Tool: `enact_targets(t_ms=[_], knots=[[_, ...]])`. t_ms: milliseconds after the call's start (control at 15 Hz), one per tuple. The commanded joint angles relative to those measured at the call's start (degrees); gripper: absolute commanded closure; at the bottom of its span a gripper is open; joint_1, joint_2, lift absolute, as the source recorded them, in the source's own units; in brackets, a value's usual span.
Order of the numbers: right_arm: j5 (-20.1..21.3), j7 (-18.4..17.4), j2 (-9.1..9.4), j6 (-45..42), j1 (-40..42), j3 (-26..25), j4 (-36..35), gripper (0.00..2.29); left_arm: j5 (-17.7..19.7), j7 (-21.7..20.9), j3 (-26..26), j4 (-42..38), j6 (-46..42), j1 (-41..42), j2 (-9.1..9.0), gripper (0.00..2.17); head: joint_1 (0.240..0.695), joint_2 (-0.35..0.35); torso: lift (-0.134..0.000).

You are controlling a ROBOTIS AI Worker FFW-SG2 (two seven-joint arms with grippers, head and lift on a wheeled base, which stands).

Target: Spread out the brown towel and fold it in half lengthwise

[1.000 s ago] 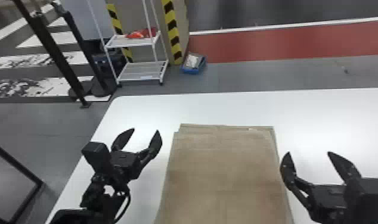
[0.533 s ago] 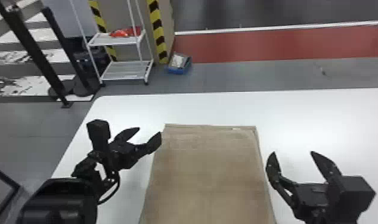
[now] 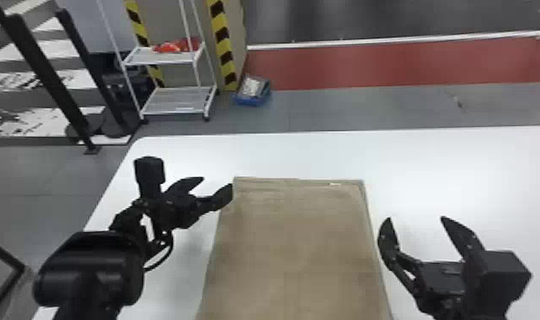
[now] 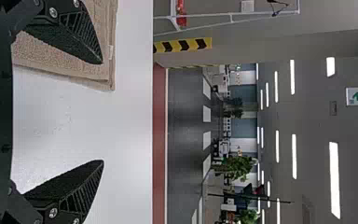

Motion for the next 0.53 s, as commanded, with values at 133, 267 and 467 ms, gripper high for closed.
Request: enact_targets(t_ms=[133, 267, 467], knots=[[0.0, 0.0, 0.05, -0.2, 0.0, -0.2, 0.2, 0.13, -1.5, -1.0, -1.8, 3.3, 0.0, -2.2, -0.16, 0.21, 0.695, 0.133, -0.125], [0.0, -0.1, 0.05, -0.2, -0.1, -0.2, 0.4, 0.13, -2.2, -1.5, -2.2, 3.8, 0.0, -2.3, -0.34, 0.21, 0.695, 0.127, -0.125], [0.0, -0.1, 0.05, -0.2, -0.1, -0.3, 0.5, 0.13, -2.4, -1.5, -2.7, 4.6, 0.0, -2.7, -0.34, 0.22, 0.695, 0.116, -0.125]])
